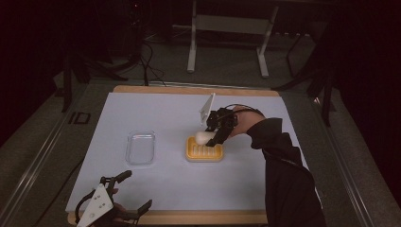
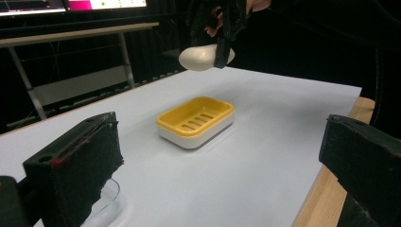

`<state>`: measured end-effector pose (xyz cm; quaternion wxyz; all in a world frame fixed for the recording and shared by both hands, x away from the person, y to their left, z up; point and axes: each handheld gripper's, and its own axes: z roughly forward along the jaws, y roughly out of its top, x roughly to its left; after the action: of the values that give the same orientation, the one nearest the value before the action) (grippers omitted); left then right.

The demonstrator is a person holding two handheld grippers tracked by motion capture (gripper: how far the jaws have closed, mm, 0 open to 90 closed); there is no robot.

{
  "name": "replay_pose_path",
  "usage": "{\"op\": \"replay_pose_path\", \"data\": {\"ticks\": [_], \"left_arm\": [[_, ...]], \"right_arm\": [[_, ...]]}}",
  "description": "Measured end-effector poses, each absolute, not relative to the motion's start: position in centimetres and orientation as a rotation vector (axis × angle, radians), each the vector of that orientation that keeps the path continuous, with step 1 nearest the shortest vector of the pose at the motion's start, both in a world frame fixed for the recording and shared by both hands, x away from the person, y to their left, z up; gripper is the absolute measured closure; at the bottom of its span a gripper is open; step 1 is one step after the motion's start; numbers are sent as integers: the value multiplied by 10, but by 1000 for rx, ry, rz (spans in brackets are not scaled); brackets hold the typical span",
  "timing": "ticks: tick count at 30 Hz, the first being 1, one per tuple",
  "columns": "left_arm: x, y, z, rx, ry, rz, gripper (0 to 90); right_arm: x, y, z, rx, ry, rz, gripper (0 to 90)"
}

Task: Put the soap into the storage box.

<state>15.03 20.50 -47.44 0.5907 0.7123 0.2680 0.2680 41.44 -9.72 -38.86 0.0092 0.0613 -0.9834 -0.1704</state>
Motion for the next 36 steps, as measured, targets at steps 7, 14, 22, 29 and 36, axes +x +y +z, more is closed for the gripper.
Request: {"op": "replay_pose_path", "data": {"ticks": [7, 14, 22, 29, 36], "left_arm": [[150, 205, -475, 1658, 627, 623, 1], [150, 205, -475, 1659, 627, 620, 1], [151, 205, -475, 1667, 630, 614, 1], [152, 204, -476, 1668, 632, 610, 1], [151, 204, -476, 1672, 631, 610, 1]], "right_arm": [[415, -93, -405, 193, -3051, -543, 497], [420, -92, -422, 158, -3033, -563, 497], [428, -95, -445, 135, -3033, -616, 496], [431, -98, -459, 142, -3032, -629, 496], [434, -96, -473, 147, -3044, -611, 496]]}}
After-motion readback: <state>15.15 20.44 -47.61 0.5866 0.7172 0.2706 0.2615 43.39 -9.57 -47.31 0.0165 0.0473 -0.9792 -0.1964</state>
